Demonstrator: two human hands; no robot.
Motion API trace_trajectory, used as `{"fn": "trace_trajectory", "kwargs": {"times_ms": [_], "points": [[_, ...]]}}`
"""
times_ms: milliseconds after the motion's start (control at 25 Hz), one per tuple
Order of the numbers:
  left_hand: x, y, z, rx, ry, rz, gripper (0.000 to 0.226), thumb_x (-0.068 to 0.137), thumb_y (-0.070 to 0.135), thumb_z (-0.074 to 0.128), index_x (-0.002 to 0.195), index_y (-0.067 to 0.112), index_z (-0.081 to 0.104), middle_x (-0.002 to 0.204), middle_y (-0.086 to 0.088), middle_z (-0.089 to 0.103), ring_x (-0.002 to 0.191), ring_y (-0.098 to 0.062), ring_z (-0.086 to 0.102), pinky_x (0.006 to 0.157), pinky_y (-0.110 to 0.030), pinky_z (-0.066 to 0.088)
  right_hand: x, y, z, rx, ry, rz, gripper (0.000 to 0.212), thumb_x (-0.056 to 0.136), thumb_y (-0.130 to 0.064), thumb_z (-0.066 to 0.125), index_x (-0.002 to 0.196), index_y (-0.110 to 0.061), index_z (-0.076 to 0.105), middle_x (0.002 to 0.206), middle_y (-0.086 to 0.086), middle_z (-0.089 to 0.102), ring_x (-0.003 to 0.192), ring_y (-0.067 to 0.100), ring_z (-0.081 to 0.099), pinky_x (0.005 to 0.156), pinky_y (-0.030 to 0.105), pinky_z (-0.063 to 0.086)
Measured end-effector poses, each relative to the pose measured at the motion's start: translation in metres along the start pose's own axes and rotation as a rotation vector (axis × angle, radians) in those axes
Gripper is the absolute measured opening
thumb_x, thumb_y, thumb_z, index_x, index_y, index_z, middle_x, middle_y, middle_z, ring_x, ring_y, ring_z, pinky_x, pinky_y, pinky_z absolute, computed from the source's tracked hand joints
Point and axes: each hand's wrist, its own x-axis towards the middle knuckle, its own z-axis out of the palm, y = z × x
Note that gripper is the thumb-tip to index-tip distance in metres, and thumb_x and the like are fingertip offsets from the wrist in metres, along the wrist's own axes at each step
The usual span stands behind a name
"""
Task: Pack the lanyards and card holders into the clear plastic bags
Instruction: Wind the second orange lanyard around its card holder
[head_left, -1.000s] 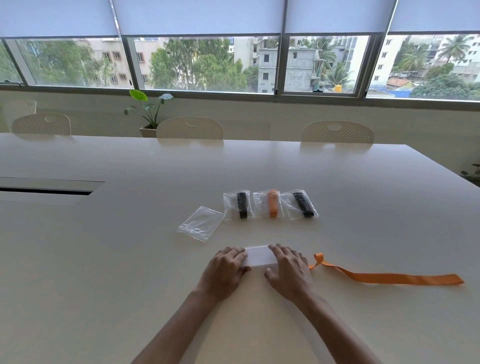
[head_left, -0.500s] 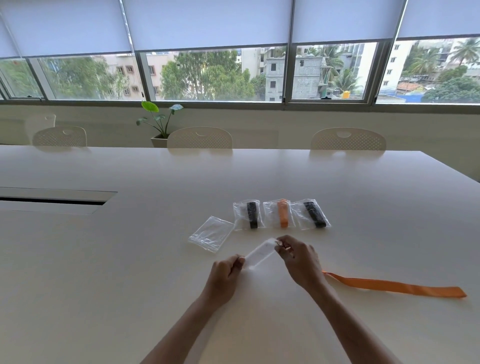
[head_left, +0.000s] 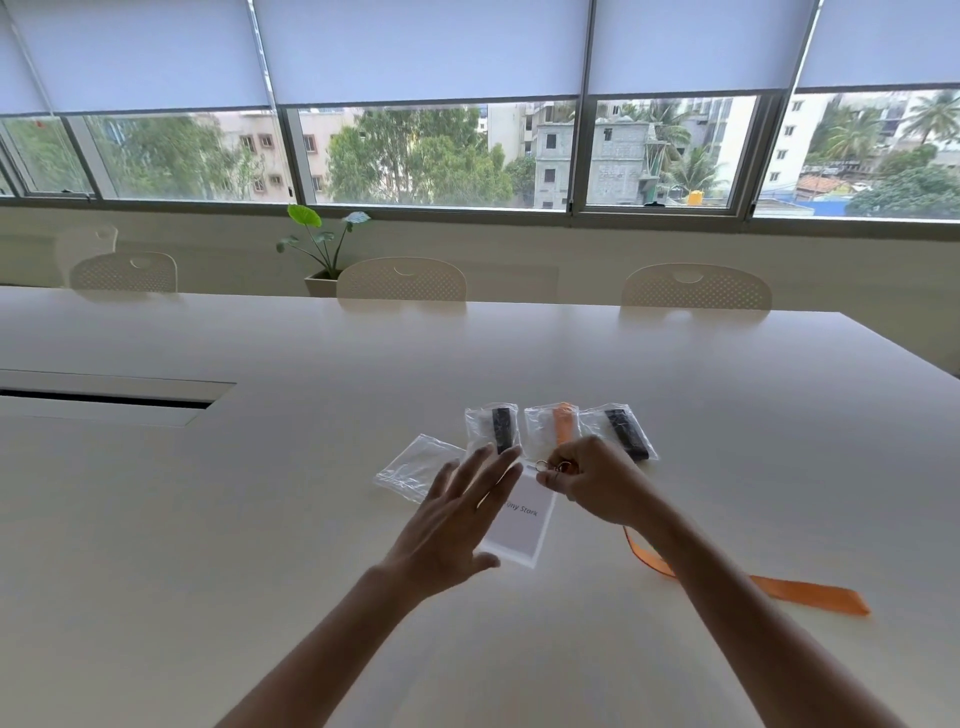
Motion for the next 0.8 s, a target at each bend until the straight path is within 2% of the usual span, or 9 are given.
{"fn": "trace_trajectory", "kwargs": {"times_ms": [120, 200, 320, 440, 480, 600, 680, 800], "points": [[0.003, -0.004, -0.012, 0.029, -0.031, 0.039, 0.122, 0.067, 0.052, 0.076, 0.150, 0.022, -0.008, 0.159, 0.006, -0.016, 0.146, -0.023, -0.006, 0.116, -0.051, 0.014, 0.002, -0.008, -0.007, -0.047, -0.053, -0.034, 0.028, 0.083, -0.035, 0.068, 0.066, -0.013, 0.065, 0.067, 0.005, 0.053, 0.051, 0.014, 0.049, 0.050, 0.025, 0.038], [0.002, -0.006, -0.017, 0.045, -0.039, 0.052, 0.121, 0.065, 0.056, 0.076, 0.151, 0.022, -0.003, 0.159, 0.005, -0.012, 0.146, -0.023, -0.005, 0.115, -0.048, 0.013, 0.003, -0.009, -0.012, -0.044, -0.107, -0.043, 0.029, 0.083, -0.037, 0.068, 0.069, -0.011, 0.067, 0.063, 0.003, 0.058, 0.046, 0.009, 0.047, 0.044, 0.018, 0.034], [0.001, -0.004, -0.024, 0.055, -0.006, 0.109, 0.117, 0.060, 0.060, 0.076, 0.150, 0.019, 0.013, 0.160, 0.001, 0.008, 0.146, -0.022, 0.006, 0.115, -0.045, 0.018, 0.004, -0.008, -0.024, 0.026, -0.261, -0.085, 0.026, 0.082, -0.035, 0.071, 0.072, -0.011, 0.070, 0.057, -0.003, 0.064, 0.046, 0.004, 0.047, 0.048, 0.018, 0.036], [-0.002, 0.001, -0.031, -0.065, 0.070, 0.127, 0.111, 0.060, 0.066, 0.074, 0.146, 0.017, 0.024, 0.155, 0.000, 0.025, 0.145, -0.017, 0.012, 0.113, -0.037, 0.020, 0.006, -0.004, -0.039, 0.201, -0.379, -0.130, 0.008, 0.080, -0.020, 0.075, 0.079, -0.012, 0.075, 0.059, -0.004, 0.065, 0.051, 0.007, 0.049, 0.050, 0.020, 0.040], [-0.004, 0.003, -0.033, -0.122, 0.094, 0.120, 0.109, 0.061, 0.067, 0.073, 0.146, 0.018, 0.026, 0.154, 0.000, 0.026, 0.145, -0.015, 0.012, 0.114, -0.035, 0.019, 0.008, -0.002, -0.045, 0.273, -0.379, -0.140, 0.005, 0.079, -0.013, 0.075, 0.083, -0.010, 0.075, 0.061, -0.002, 0.065, 0.053, 0.008, 0.050, 0.050, 0.020, 0.040], [-0.009, 0.010, -0.037, -0.260, 0.149, 0.095, 0.106, 0.063, 0.070, 0.070, 0.146, 0.022, 0.025, 0.155, 0.005, 0.025, 0.145, -0.011, 0.011, 0.116, -0.026, 0.010, 0.012, 0.006, -0.056, 0.451, -0.332, -0.144, 0.013, 0.076, 0.006, 0.072, 0.088, 0.001, 0.074, 0.068, 0.008, 0.068, 0.062, 0.010, 0.057, 0.058, 0.020, 0.046], [-0.010, 0.016, -0.041, -0.337, 0.165, 0.098, 0.106, 0.063, 0.071, 0.069, 0.147, 0.024, 0.024, 0.154, 0.010, 0.022, 0.145, -0.010, 0.012, 0.117, -0.021, 0.007, 0.013, 0.009, -0.055, 0.509, -0.314, -0.149, 0.017, 0.073, 0.013, 0.071, 0.087, 0.003, 0.073, 0.067, 0.001, 0.070, 0.063, 0.005, 0.060, 0.063, 0.016, 0.050], [-0.006, 0.021, -0.047, -0.447, 0.172, 0.086, 0.106, 0.061, 0.070, 0.072, 0.146, 0.026, 0.027, 0.154, 0.011, 0.025, 0.144, -0.012, 0.016, 0.117, -0.025, 0.015, 0.014, 0.012, -0.042, 0.514, -0.242, -0.153, 0.020, 0.073, 0.014, 0.071, 0.076, -0.006, 0.072, 0.055, -0.007, 0.065, 0.052, -0.001, 0.055, 0.055, 0.010, 0.043]]}}
